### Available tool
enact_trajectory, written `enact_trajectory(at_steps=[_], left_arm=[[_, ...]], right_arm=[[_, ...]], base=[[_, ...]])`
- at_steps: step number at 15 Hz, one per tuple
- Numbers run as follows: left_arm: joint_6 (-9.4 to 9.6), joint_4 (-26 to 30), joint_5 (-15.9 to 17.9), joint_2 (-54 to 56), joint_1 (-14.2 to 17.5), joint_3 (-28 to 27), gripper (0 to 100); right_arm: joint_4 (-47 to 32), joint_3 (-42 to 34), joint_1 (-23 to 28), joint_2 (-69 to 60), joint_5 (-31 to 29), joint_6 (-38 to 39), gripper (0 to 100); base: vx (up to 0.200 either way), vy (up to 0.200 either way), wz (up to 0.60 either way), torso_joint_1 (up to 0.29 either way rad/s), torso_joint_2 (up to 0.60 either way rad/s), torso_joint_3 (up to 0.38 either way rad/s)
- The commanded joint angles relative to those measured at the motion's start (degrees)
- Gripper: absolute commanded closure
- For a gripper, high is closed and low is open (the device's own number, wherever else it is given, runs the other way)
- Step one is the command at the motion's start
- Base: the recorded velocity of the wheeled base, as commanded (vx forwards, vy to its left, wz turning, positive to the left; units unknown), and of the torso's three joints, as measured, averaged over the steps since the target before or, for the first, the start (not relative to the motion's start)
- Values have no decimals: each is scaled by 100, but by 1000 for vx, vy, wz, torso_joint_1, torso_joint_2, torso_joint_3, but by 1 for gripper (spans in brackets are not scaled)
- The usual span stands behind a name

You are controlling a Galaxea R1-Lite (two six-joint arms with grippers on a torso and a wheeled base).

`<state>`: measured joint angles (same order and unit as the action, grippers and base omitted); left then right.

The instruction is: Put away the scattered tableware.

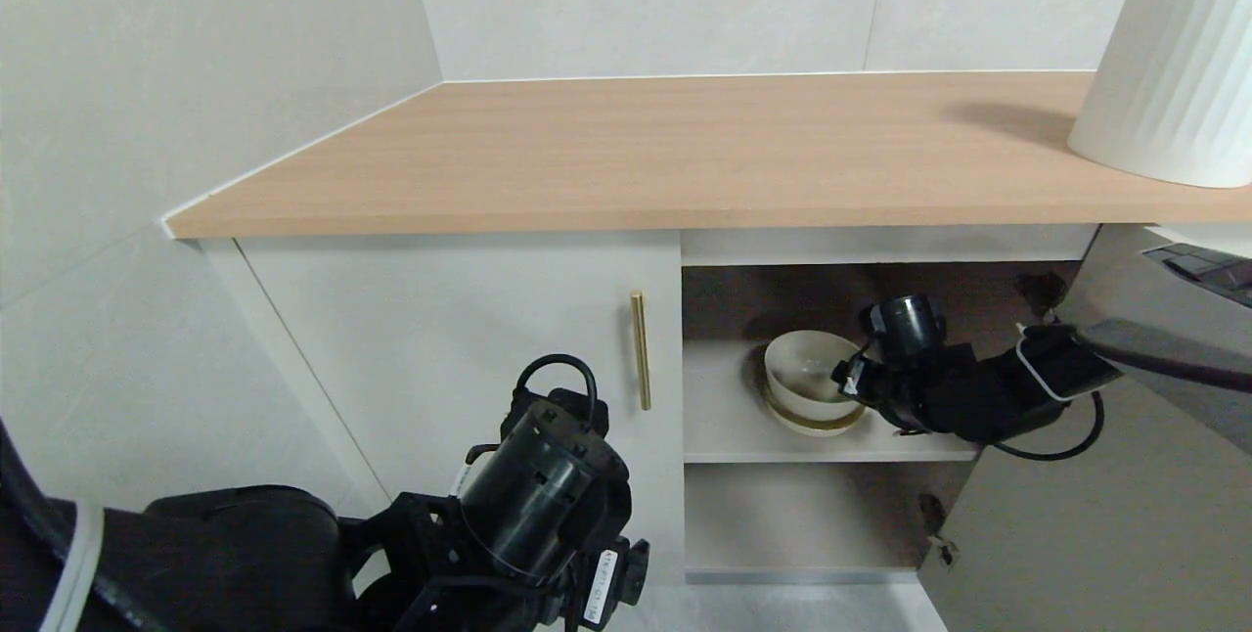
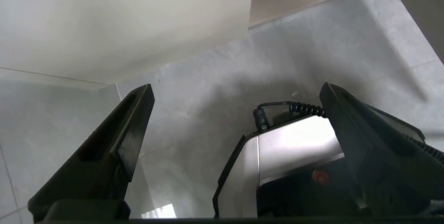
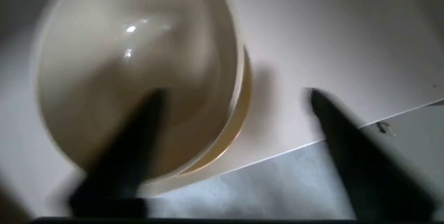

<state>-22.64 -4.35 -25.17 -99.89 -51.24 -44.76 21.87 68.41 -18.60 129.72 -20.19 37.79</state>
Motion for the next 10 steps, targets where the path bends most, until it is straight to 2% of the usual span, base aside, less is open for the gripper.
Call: enact_trajectory(at_steps=[1,2,3,4,5,7,8,10], left_arm=[[-13,-4,-5,5,35,-6,0],[-13,-22,-5,22,96,-15,0],[-127,-136,4,57,149,-24,0],[-276,-435,21,295,351,-24,0],[-267,-514,39,646,571,-32,0],[-259,-514,294,1384,931,-68,0],[-241,-505,610,1780,1221,-68,0],[-144,-488,944,2351,1520,143,0]], right_arm=[[-7,-39,-56,-61,15,0,0],[-34,-56,-82,-166,15,-9,0],[-51,-109,-108,-289,32,-9,0],[-95,-355,-161,-694,261,-35,0],[-394,-610,-240,-1230,613,-61,0],[-1563,-759,-355,-2285,1193,-246,0],[-2266,-759,-442,-2803,1395,-299,0],[-3101,-918,-653,-3594,1456,-360,0]], base=[[0,0,0,0,0,0],[0,0,0,0,0,0],[0,0,0,0,0,0],[0,0,0,0,0,0],[0,0,0,0,0,0],[0,0,0,0,0,0],[0,0,0,0,0,0],[0,0,0,0,0,0]])
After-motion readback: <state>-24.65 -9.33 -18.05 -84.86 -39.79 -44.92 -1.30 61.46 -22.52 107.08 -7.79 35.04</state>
